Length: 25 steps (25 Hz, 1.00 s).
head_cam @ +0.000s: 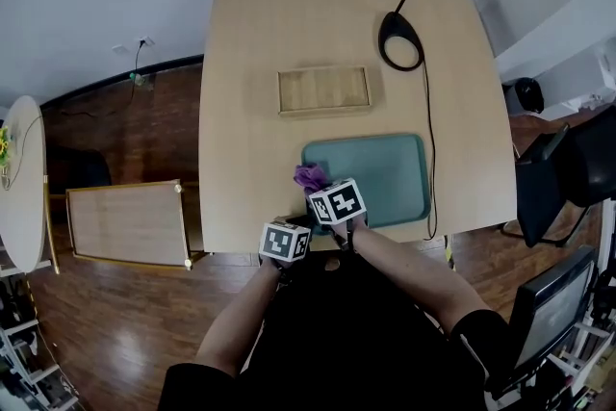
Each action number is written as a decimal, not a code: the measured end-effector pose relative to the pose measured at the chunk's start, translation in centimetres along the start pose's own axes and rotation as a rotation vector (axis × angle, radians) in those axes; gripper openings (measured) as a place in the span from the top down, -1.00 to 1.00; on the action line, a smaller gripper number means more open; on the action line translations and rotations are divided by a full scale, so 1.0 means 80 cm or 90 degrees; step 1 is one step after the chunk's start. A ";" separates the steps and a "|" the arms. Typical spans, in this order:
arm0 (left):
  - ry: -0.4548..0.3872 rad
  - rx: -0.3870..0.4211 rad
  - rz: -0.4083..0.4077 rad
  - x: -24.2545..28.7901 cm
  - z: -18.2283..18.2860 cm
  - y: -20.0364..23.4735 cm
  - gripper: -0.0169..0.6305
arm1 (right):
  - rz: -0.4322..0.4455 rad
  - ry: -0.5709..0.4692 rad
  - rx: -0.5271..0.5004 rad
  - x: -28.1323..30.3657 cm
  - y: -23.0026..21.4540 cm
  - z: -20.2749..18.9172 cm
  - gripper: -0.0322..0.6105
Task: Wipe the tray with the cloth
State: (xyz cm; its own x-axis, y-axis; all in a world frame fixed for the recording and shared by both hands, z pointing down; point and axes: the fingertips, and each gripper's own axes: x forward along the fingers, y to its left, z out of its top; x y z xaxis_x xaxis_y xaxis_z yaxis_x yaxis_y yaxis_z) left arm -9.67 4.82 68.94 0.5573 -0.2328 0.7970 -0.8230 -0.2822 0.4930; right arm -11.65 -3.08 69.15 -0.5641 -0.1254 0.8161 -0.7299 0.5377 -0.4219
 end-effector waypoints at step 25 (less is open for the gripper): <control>-0.004 -0.036 0.041 0.008 0.000 0.008 0.72 | -0.262 -0.157 0.207 -0.239 -0.353 -0.072 0.74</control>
State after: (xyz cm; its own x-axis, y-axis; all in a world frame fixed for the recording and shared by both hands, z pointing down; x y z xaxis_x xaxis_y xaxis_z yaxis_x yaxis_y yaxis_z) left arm -9.82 4.49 69.79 0.5032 -0.2554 0.8256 -0.8622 -0.2134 0.4595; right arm 21.94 -11.03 67.76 -0.2527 -0.4813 0.8394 -0.9675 0.1240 -0.2202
